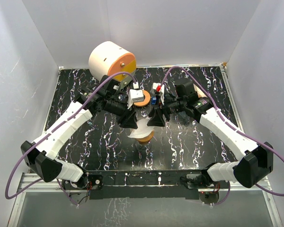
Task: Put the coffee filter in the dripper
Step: Place the coffee filter in the coffee dripper.
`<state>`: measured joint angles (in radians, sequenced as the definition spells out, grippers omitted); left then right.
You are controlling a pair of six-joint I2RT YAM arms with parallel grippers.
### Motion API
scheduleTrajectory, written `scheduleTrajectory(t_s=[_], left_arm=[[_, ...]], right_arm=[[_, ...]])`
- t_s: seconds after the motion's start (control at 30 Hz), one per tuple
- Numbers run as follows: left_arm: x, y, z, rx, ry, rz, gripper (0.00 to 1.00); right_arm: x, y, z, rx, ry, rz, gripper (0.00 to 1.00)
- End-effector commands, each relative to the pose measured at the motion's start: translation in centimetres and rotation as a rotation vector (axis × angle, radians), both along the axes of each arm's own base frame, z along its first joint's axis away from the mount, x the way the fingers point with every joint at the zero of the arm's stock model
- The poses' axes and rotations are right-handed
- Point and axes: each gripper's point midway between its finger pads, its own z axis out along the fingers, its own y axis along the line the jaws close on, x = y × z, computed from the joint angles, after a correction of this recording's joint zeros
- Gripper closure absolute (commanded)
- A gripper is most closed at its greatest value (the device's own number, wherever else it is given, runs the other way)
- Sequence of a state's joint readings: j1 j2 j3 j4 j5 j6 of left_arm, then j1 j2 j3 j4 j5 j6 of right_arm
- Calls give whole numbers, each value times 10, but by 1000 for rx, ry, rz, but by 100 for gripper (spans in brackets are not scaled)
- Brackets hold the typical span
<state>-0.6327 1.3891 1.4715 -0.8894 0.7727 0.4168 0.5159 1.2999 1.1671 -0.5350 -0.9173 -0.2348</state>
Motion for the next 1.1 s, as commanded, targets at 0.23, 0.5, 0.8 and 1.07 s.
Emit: scheduleTrajectory(t_s=[0.23, 0.5, 0.8, 1.07], left_arm=[[12, -2, -2, 29, -77, -28, 72], [23, -1, 6, 45, -128, -8, 73], [24, 0, -1, 57, -116, 1, 57], [20, 6, -13, 80, -109, 14, 48]], right_arm=[[-11, -2, 22, 54, -89, 57, 43], [-16, -8, 25, 64, -105, 61, 43], [-6, -9, 19, 54, -93, 2, 43], [2, -7, 14, 48, -63, -29, 44]])
